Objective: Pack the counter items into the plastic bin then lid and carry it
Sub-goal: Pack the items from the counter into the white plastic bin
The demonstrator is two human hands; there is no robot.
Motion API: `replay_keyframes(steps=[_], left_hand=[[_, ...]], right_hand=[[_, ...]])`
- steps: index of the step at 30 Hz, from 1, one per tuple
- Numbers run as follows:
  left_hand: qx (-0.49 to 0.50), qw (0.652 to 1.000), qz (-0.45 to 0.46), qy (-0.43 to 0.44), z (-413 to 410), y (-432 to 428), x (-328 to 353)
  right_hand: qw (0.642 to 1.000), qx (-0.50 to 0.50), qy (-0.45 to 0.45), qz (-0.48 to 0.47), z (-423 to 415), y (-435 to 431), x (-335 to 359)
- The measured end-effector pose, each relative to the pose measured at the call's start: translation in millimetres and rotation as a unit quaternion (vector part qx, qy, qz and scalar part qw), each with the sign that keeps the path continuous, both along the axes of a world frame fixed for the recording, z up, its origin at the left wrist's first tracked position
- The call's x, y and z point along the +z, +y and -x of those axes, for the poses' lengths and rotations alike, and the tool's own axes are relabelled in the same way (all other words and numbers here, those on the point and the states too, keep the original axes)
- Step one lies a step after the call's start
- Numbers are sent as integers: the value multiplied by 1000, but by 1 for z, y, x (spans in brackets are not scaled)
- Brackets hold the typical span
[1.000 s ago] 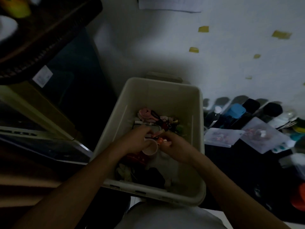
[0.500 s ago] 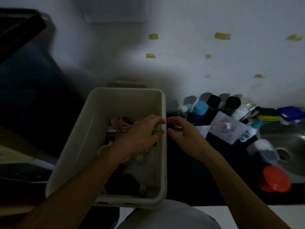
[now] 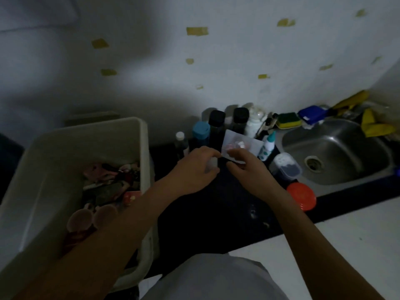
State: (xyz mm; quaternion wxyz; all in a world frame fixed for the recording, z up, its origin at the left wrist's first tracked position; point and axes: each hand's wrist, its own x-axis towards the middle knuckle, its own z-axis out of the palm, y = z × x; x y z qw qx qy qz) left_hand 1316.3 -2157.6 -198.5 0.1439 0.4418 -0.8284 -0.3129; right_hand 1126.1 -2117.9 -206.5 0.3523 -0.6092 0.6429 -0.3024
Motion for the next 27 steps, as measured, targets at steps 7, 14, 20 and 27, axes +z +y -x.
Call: replay_keyframes(steps=[7,14,20,27], left_hand=[[-22,1000,-14,-8,79,0,-26],[-18,998,-52,-6,148,5,-71],[-22,998,-51,4,183,4,-96],[-6,995,-99,-12,207,-5,-111]], right_hand=[[997,-41,58,-38,87,1,-42],[990,-90,69,-84,145,-5,-75],[981,-130,90,-111,175,-17,-97],[968,-117,160,-155,206,-41,-141]])
